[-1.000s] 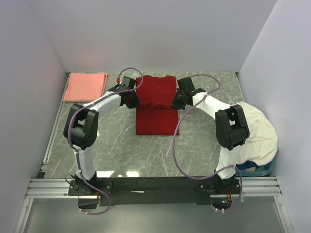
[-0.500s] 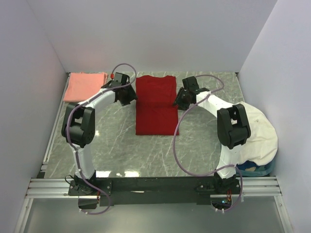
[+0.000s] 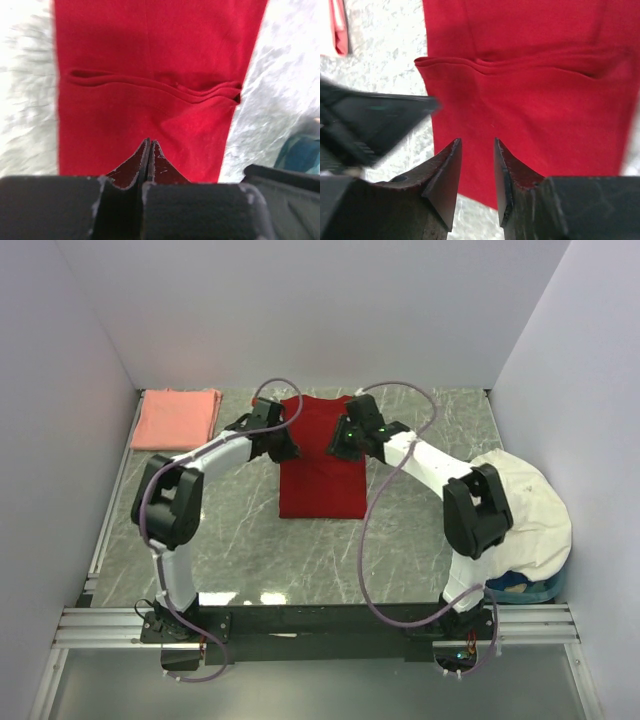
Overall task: Fold and stack the t-shirts
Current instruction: Fold the tshirt
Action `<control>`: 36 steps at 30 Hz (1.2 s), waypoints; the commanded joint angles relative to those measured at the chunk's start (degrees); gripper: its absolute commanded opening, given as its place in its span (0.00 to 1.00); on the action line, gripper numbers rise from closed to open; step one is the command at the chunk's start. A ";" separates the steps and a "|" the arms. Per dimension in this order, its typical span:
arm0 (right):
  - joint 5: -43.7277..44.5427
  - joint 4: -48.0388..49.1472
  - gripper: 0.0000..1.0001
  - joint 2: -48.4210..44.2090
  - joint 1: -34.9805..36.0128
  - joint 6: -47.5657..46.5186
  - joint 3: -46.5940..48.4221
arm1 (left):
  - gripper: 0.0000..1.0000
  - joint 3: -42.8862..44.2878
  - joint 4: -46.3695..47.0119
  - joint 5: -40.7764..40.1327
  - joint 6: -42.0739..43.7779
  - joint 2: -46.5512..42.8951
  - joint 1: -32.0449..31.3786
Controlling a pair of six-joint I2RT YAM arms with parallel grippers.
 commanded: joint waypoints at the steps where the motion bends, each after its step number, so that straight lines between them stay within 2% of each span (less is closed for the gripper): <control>1: -0.25 1.62 0.38 5.21 0.69 -1.85 4.65 | 0.00 5.62 1.05 4.34 0.50 3.74 -0.12; 7: -0.87 0.13 0.36 13.56 0.25 -2.38 11.23 | 0.00 12.48 -1.24 5.49 1.47 11.56 0.58; 15: -0.87 -3.21 0.37 20.60 -4.14 -1.50 15.82 | 0.00 15.49 -3.96 5.32 2.61 15.97 2.78; 22: -2.45 -3.74 0.37 20.17 -6.96 -0.62 14.68 | 0.00 14.26 -3.97 5.85 3.14 17.64 4.72; 29: -5.00 -2.25 0.37 15.86 -10.03 -0.18 12.22 | 0.00 14.08 -4.23 5.94 3.58 17.11 5.51; 36: -5.27 -3.83 0.35 16.91 -12.85 -1.32 12.31 | 0.00 13.64 -3.79 6.29 3.67 16.50 5.77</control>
